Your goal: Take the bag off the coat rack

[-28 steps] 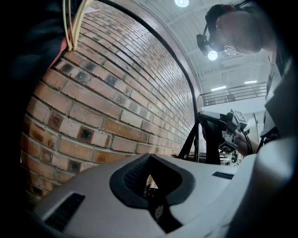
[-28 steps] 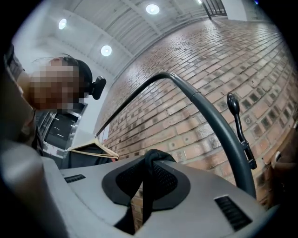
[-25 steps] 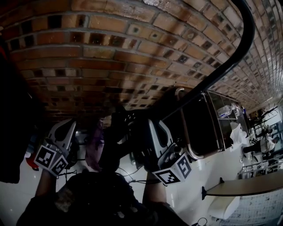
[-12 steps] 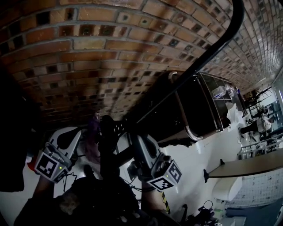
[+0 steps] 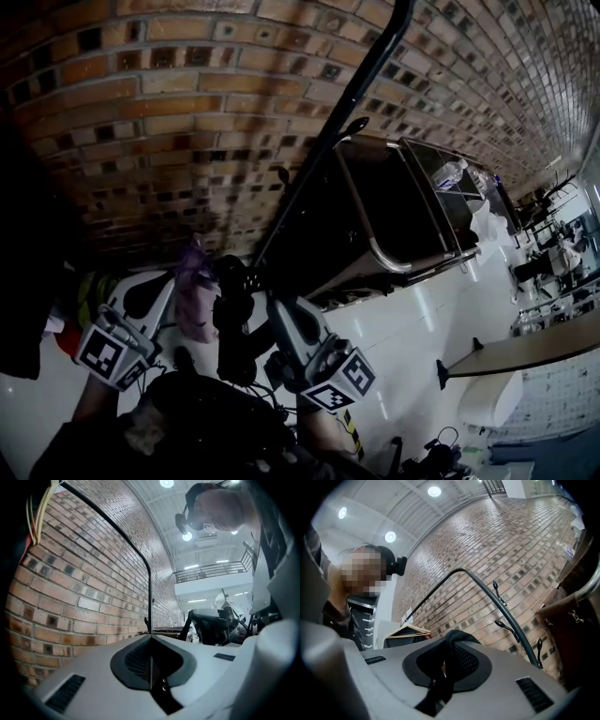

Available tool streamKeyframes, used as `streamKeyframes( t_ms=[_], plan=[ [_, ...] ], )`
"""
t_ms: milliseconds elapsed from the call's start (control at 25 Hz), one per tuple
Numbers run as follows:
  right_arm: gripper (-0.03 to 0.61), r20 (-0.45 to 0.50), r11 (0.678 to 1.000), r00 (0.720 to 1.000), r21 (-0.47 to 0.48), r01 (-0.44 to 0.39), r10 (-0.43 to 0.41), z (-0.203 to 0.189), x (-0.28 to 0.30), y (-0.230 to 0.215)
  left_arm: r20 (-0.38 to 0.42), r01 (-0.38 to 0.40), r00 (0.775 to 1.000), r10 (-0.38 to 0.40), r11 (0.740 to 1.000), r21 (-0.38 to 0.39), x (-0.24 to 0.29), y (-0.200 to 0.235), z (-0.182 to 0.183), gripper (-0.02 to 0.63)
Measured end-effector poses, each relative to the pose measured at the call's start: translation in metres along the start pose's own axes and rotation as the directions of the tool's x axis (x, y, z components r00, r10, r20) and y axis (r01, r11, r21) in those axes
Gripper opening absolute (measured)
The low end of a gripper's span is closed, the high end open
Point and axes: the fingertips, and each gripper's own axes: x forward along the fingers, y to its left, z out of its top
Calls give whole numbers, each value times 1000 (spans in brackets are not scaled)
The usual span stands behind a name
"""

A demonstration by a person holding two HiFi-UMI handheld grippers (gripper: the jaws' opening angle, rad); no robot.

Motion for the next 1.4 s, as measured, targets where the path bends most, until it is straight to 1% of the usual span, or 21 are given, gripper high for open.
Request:
streamKeyframes(
  t_ms=[200,360,600,800,880,1000,1040,1120,1240,1400],
  plan=[
    [69,-23,999,999,-15,-30,30,13,-57,19,8,-23,1000,23,1000,-1,-15,-67,2,40],
    [69,-35,998,998,-29,-49,48,22,-107,37,15,-62,998,61,998,10,-34,-119,2,40],
    [67,-56,999,998,-26,-44,42,28,-182,58,39,-107,993,107,994,9,-63,-191,2,40],
    [67,-78,1000,997,8,-29,29,25,-235,69,53,-129,990,128,992,10,-82,-244,4,40],
    [67,-90,999,996,27,-24,26,23,-248,72,36,-148,988,147,989,7,-92,-254,2,40],
    [66,-99,999,995,44,-22,26,20,-259,81,-36,-172,985,171,985,-15,-108,-262,-8,40],
    [66,-99,999,995,44,-21,25,19,-261,84,-46,-176,983,175,984,-21,-111,-264,-10,40],
    [66,-97,999,995,36,-14,17,19,-265,88,-38,-175,984,174,984,-25,-114,-265,-9,40],
    [66,-88,1000,996,24,10,-8,20,-267,90,12,-152,988,152,988,-16,-113,-265,-1,40],
    [66,-85,1000,996,4,26,-26,20,-263,96,25,-130,991,130,991,-16,-117,-261,5,40]
  ],
)
